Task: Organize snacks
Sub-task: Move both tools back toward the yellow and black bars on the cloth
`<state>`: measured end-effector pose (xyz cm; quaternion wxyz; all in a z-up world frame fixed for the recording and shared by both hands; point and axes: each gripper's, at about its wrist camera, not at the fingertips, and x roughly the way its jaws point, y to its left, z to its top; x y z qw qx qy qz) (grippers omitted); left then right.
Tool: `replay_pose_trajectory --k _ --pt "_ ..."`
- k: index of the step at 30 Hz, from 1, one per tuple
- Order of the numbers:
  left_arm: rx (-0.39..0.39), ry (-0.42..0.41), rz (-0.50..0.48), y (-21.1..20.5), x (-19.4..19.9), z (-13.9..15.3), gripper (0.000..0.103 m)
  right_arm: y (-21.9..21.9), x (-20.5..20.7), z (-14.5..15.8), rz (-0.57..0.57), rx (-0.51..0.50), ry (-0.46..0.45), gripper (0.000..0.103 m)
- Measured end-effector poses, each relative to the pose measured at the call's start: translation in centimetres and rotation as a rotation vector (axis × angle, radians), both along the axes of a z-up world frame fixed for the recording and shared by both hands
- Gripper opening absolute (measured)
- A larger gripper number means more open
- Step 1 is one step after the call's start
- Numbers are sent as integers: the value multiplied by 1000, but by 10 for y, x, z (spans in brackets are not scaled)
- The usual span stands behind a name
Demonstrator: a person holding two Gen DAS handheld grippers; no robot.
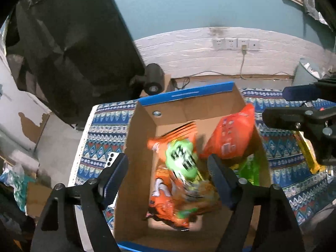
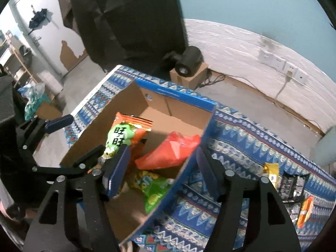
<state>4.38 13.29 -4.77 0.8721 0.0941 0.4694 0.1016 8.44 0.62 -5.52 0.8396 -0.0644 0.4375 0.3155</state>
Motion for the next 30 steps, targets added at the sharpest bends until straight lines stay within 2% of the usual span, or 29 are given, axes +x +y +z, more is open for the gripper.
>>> replay_pose_trajectory --k 8,14,30 --pt "-44 12 -61 -28 1 1 80 -41 2 -1 -83 -21 0 72" --pt "-107 57 -106 -52 8 -6 80 -75 -1 -2 -127 -34 2 72" --pt "-111 136 -224 -130 21 -23 80 -174 -13 -13 -269 -67 -2 77"
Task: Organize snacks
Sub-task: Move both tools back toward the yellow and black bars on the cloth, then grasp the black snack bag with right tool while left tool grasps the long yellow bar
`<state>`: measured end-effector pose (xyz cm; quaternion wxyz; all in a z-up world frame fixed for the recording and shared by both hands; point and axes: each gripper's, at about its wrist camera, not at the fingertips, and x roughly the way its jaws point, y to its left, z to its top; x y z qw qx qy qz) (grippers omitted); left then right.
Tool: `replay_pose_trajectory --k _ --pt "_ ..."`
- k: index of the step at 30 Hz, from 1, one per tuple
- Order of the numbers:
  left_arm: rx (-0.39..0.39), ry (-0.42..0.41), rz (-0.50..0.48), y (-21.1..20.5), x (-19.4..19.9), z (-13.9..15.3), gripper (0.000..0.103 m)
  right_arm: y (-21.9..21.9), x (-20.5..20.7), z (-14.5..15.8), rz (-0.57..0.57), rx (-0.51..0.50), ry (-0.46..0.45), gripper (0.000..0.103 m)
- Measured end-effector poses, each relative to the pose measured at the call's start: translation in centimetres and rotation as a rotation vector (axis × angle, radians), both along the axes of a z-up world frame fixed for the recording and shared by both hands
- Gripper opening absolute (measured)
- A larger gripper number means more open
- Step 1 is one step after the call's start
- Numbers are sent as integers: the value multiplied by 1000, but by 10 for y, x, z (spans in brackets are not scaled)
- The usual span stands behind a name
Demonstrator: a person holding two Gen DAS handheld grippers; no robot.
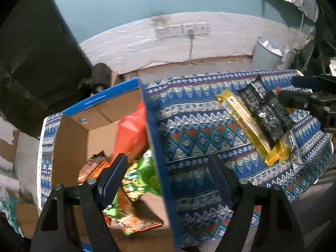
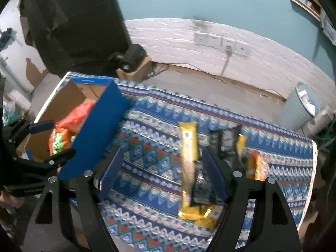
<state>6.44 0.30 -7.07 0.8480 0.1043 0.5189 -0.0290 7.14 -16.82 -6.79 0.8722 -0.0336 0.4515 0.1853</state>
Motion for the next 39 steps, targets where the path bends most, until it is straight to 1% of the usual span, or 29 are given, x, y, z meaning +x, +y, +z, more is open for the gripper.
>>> replay_pose_trajectory --k 4,8,14,17,24,27,32,34,35,36,39 --pt "3 25 -23 -17 5 -7 80 -25 0 -12 -38 -11 24 79" --pt "7 57 -47 -35 10 -19 80 -40 2 -31 -69 -49 46 79" --pt "76 87 -65 -49 22 -45 80 -54 11 -69 -91 -96 105 79" --pt "96 97 -66 -52 29 -57 80 -54 17 -85 -92 -121 126 79" --pt "87 133 -51 -55 44 -83 80 -43 24 -107 -80 -209 155 79" --pt "103 141 -45 -57 50 -91 80 -36 28 -117 -70 -255 163 79" --pt "69 176 -37 -62 57 -99 80 -33 30 -134 -53 -320 177 78" --pt "72 175 -41 -66 59 -99 80 -36 29 -134 -51 -299 173 70" --pt "73 174 -41 -67 60 -99 80 -40 29 -133 -51 -279 179 63" --pt "70 174 -40 -69 60 -99 80 -42 29 -132 -50 -269 182 58" --pt "48 182 -36 -73 63 -98 80 -49 30 -129 -62 -247 184 58"
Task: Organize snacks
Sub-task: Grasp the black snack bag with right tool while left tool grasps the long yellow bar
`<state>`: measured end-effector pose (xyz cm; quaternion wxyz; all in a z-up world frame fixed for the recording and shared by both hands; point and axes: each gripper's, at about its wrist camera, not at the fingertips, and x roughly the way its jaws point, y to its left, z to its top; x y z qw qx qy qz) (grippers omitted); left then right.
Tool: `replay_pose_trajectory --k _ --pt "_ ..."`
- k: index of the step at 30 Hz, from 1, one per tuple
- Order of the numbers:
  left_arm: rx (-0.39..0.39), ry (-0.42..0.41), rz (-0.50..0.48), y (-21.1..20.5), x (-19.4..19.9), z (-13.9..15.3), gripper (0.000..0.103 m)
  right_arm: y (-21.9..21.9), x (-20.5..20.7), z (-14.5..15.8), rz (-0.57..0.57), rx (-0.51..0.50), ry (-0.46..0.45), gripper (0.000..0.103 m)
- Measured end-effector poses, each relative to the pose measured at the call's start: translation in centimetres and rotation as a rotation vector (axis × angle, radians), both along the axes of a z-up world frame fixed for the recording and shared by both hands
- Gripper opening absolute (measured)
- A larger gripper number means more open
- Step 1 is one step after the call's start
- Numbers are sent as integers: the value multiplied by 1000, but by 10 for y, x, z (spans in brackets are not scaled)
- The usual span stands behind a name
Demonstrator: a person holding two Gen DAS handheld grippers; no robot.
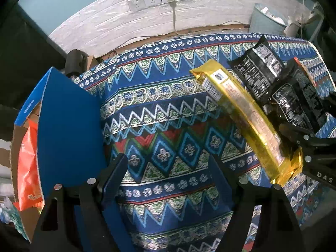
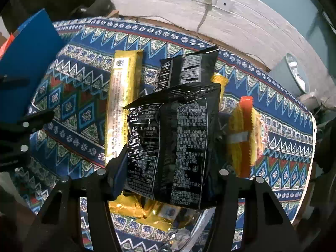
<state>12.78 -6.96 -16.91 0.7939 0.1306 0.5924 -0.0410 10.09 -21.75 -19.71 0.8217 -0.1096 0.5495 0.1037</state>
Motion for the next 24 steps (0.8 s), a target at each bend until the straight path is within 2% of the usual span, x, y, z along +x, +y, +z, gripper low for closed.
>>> replay_pose_trajectory --k 6,10,15,18,24 --pt "-98 26 51 -8 7 0 80 -24 -4 20 -45 62 -40 58" --pt "-191 66 121 -12 18 -7 80 -42 -8 31 -81 92 -58 58" --pt "-292 79 199 -20 29 -9 81 -58 -12 36 -114 116 -68 58" --pt "-287 80 200 -37 33 -12 85 -70 -13 35 -132 126 -66 58" --pt "-216 92 140 -68 32 -27 86 -93 -18 34 -168 149 -68 58"
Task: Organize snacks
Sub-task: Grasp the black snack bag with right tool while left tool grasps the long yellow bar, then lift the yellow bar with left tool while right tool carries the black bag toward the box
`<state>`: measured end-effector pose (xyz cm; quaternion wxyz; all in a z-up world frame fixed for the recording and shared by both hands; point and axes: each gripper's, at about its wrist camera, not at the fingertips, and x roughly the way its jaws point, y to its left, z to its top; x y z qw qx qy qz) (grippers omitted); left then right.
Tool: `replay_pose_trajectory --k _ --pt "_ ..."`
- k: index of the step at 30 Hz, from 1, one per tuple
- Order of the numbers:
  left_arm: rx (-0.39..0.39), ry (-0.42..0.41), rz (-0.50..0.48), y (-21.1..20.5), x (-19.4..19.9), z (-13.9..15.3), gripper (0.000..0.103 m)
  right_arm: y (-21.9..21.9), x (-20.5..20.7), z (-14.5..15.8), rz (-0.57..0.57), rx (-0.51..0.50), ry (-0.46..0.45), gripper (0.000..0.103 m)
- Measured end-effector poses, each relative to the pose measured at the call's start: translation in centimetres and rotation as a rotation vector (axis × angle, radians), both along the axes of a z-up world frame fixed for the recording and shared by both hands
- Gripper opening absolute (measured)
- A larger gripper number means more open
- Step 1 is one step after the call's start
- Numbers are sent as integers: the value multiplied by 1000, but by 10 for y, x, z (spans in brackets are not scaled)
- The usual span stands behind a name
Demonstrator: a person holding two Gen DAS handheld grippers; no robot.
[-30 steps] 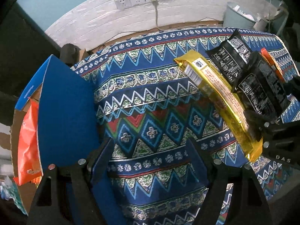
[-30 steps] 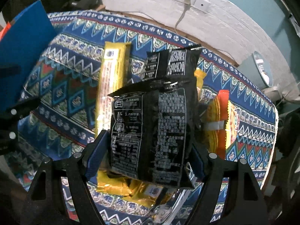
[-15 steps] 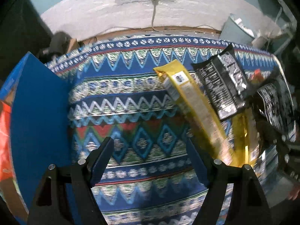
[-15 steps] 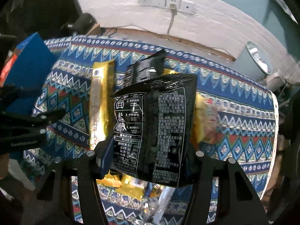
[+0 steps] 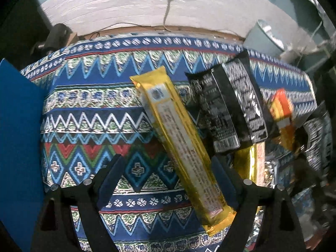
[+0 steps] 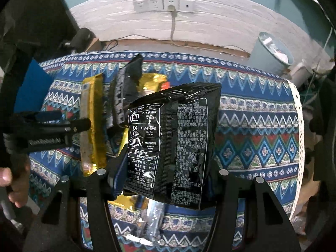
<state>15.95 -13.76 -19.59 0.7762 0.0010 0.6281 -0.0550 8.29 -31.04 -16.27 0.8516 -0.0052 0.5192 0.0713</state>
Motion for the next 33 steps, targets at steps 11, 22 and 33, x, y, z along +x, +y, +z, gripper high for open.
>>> replay_pose_trajectory --k 11,22,33 --pt "55 11 -101 -34 -21 -24 86 -5 2 5 -6 25 -11 58" --pt "126 -48 -104 -6 -37 -23 70 -4 5 1 10 33 -3 58" --pt "134 -119 -124 -11 -31 -20 33 3 3 1 24 18 -5 58"
